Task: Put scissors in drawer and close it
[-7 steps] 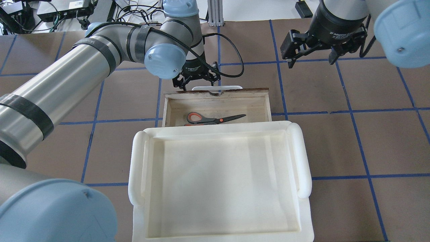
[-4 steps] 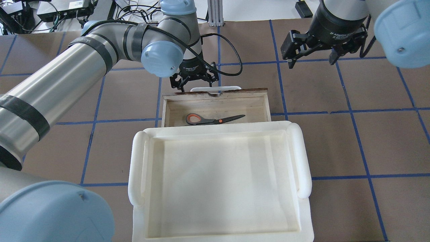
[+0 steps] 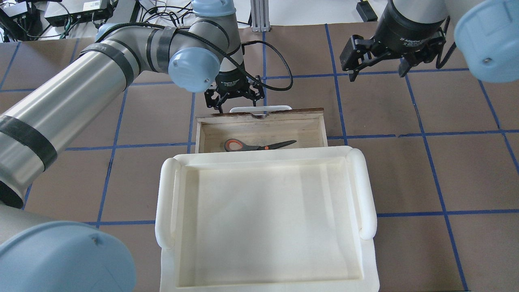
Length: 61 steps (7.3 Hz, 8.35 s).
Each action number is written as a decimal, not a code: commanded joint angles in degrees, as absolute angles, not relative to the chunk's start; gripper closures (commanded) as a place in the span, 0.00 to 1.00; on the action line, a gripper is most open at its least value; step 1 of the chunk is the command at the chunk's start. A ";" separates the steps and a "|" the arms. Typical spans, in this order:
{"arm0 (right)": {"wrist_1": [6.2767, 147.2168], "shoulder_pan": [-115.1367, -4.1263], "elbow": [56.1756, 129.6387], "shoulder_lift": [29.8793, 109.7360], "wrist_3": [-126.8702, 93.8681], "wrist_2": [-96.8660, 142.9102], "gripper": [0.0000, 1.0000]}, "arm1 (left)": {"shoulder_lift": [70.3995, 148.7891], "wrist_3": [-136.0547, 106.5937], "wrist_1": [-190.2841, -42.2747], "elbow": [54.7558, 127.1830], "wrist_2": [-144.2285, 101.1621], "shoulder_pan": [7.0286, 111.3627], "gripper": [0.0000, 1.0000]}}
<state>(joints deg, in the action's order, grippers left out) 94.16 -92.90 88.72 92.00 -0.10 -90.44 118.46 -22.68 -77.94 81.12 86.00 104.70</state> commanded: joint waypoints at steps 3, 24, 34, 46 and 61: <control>94.13 -92.90 88.68 92.11 -0.09 -90.18 0.00 | 118.04 -22.76 -81.73 81.12 85.69 104.68 0.00; 93.95 -92.99 88.68 92.11 0.18 -89.83 0.00 | 117.95 -25.40 -90.09 82.09 85.69 105.91 0.00; 93.78 -93.08 88.77 92.11 0.44 -90.00 0.00 | 116.46 -28.21 -94.83 83.85 85.69 107.49 0.00; 93.87 -93.08 88.77 92.11 0.44 -89.91 0.00 | 115.84 -32.61 -100.72 84.73 84.03 107.84 0.00; 93.78 -93.25 88.77 92.11 0.44 -89.82 0.00 | 108.73 -10.55 -89.03 74.53 90.59 94.93 0.00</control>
<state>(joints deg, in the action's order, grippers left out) 93.78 -93.16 88.77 92.11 0.48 -89.83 110.76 -13.27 -89.13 74.78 87.19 96.34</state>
